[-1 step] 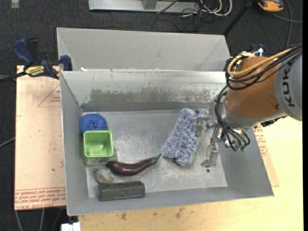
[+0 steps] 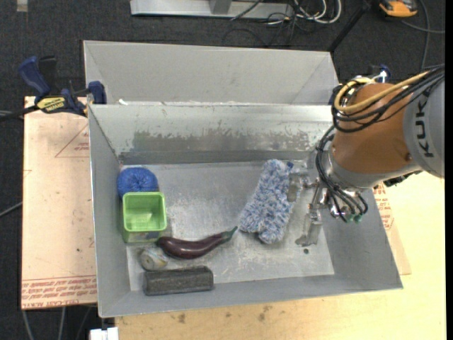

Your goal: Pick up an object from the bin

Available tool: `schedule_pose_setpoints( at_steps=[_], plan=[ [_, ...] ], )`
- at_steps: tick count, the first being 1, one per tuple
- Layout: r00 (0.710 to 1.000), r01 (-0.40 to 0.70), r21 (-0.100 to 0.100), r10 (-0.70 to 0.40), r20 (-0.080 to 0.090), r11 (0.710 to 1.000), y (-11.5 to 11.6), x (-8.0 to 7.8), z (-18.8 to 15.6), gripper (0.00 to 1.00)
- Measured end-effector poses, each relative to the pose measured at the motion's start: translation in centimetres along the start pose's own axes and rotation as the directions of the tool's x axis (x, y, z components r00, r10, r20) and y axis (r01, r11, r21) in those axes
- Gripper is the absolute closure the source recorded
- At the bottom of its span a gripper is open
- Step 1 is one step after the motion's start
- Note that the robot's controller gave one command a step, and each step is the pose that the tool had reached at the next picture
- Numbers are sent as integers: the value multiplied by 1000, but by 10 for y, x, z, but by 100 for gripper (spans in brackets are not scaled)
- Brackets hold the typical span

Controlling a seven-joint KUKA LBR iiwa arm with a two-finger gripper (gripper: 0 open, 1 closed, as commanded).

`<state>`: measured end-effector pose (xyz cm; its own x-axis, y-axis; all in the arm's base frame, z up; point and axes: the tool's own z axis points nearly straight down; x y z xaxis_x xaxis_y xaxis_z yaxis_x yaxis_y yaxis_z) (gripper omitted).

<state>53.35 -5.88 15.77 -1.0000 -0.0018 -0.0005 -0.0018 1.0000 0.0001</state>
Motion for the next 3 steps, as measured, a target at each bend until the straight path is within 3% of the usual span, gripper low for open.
schedule_pose_setpoints(
  at_steps=[2,3],
  plan=[
    [986,165,0,-165,3,986,34,-5,74,0],
    [932,362,0,-362,2,932,54,-11,86,100]
  ],
)
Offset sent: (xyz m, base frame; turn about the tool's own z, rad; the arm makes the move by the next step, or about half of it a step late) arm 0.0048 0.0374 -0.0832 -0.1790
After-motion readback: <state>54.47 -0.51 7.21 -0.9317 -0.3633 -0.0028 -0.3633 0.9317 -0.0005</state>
